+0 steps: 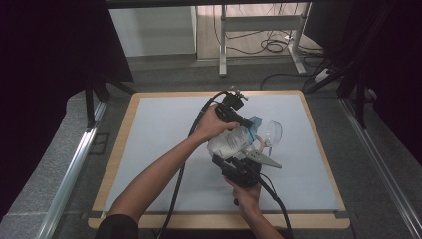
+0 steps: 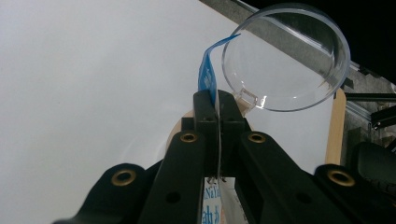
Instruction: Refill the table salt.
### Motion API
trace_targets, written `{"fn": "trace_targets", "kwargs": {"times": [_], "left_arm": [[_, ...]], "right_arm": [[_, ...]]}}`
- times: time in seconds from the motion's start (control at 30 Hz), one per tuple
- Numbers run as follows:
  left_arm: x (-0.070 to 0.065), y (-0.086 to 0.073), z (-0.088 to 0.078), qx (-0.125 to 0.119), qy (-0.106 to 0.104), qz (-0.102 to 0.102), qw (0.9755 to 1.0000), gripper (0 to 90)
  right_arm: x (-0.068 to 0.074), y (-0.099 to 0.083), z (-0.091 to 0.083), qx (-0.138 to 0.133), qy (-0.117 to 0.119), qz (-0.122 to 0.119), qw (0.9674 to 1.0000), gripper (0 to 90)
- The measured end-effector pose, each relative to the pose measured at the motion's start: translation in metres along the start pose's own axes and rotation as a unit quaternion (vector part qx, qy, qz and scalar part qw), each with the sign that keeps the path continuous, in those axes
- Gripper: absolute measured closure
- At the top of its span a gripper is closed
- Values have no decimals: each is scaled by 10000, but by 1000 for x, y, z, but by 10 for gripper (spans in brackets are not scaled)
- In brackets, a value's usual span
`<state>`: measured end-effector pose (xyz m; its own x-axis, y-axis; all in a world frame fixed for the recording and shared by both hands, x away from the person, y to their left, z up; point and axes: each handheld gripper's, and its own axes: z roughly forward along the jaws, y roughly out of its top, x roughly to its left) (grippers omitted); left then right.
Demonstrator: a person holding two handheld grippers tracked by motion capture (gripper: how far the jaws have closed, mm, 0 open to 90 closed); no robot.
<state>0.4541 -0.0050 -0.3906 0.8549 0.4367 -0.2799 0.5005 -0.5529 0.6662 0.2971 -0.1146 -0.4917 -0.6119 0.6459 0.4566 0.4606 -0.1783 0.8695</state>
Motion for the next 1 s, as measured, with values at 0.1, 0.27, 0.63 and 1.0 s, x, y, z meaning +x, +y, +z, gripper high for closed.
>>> {"fn": "trace_targets", "kwargs": {"times": [0.1, 0.27, 0.63, 1.0], "left_arm": [[0, 0, 0, 4, 6, 4, 10000, 900], [-1, 0, 0, 15, 16, 9, 10000, 900], [-1, -1, -2, 24, 24, 21, 10000, 900], [0, -1, -2, 19, 32, 21, 10000, 900]], "right_arm": [[0, 0, 0, 2, -9, -5, 10000, 586], [1, 0, 0, -6, -11, 9, 10000, 586], [2, -1, 1, -39, 0, 13, 10000, 587], [2, -1, -2, -79, -6, 6, 10000, 589]]}}
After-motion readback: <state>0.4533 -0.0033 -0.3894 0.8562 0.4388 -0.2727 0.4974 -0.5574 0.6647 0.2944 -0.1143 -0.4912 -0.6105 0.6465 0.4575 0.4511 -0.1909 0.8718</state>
